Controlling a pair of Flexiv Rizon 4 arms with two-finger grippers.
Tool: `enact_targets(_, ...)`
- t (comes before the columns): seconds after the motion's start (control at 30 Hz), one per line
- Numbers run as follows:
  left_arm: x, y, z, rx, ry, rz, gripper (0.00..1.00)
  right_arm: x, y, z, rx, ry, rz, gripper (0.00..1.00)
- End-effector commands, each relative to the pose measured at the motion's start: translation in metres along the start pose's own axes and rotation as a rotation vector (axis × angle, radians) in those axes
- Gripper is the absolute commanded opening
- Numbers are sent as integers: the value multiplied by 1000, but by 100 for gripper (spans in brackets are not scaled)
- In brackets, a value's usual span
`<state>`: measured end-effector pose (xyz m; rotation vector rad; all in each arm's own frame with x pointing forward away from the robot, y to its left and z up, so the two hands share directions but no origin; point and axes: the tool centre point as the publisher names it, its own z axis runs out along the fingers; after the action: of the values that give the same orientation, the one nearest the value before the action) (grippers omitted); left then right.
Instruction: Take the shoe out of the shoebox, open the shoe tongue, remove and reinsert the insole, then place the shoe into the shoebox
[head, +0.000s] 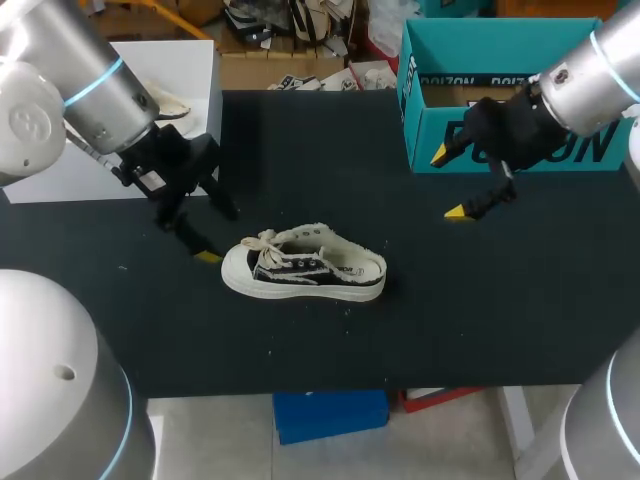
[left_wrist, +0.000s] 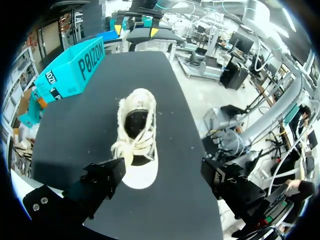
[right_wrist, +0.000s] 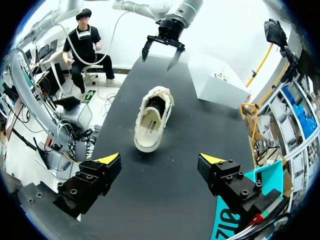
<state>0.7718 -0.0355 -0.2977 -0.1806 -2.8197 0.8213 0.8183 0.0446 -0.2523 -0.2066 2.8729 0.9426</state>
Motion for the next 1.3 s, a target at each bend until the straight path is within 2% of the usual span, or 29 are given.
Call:
enact_targets(0.03,0,1,2,0,-2,2,100,0,0,1,-1,0,0,100)
enact_targets(0.13,0,1,2,0,-2,2,100,-1,1,17,-42,28,35,100)
enact_targets(0.2,0,1,2,0,-2,2,100,2,2,26,-90,16,53,100)
enact_targets(0.3,0,1,2,0,-2,2,100,6,4,35,-120,4,88,100)
enact_targets(0.63,0,1,2,0,-2,2,100,22,14,49,-162,-42,198,100)
enact_targets(0.7,0,1,2,0,-2,2,100,27,18,53,-147,-28,235,100)
enact_targets(1.1,0,1,2,0,-2,2,100,27,18,53,-147,-28,235,100)
enact_targets(1.17,0,1,2,0,-2,2,100,26,17,62,-209,-58,237,100)
enact_targets(1.3,0,1,2,0,-2,2,100,25,14,78,-272,-90,240,100)
